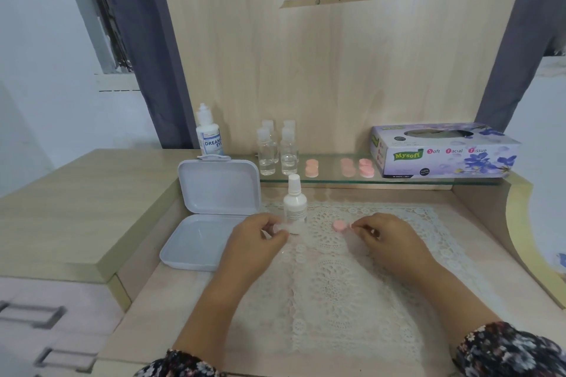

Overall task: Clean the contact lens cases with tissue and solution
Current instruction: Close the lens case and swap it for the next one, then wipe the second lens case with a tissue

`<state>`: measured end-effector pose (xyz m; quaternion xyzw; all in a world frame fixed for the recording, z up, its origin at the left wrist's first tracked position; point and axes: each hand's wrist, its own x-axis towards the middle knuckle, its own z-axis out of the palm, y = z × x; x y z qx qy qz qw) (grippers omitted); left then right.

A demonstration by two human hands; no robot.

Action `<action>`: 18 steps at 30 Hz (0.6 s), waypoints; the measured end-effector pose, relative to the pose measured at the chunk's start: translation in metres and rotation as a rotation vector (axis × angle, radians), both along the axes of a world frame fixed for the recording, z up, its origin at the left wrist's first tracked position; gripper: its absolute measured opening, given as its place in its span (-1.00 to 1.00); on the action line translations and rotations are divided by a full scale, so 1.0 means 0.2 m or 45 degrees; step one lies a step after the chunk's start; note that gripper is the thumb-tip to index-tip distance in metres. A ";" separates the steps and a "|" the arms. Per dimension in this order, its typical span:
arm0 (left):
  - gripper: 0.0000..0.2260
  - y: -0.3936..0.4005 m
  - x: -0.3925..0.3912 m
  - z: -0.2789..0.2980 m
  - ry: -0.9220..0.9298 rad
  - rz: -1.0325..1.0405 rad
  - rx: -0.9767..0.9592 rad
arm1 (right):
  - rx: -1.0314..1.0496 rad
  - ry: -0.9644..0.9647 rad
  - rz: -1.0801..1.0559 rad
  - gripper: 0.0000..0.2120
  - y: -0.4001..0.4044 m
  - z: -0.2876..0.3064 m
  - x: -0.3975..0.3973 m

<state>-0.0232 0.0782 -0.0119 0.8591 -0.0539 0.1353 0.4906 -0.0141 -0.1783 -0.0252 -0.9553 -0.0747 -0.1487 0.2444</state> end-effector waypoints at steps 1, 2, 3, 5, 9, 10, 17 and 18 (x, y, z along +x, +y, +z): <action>-0.90 0.04 0.01 0.01 -0.012 0.037 0.011 | 0.025 0.041 0.029 -0.82 0.03 0.02 -0.01; -0.90 0.08 0.01 0.02 -0.026 0.072 0.029 | 0.048 0.073 0.055 -0.82 0.06 0.04 -0.02; -0.90 0.12 0.02 0.02 -0.042 0.104 0.055 | 0.063 0.096 0.078 -0.82 0.09 0.05 -0.02; -0.89 0.19 0.04 0.03 -0.078 0.166 0.142 | 0.062 0.128 0.129 -0.82 0.16 0.07 -0.03; -0.75 0.31 0.07 0.05 -0.158 0.211 0.452 | 0.048 0.153 0.218 -0.81 0.29 0.08 -0.03; -0.73 0.33 0.08 0.05 -0.179 0.209 0.553 | 0.049 0.160 0.232 -0.81 0.32 0.08 -0.02; -0.65 0.45 0.12 0.04 -0.475 0.031 1.110 | 0.036 0.149 0.283 -0.79 0.40 0.07 -0.02; -0.64 0.46 0.12 0.04 -0.507 0.023 1.144 | 0.034 0.147 0.283 -0.79 0.40 0.06 -0.02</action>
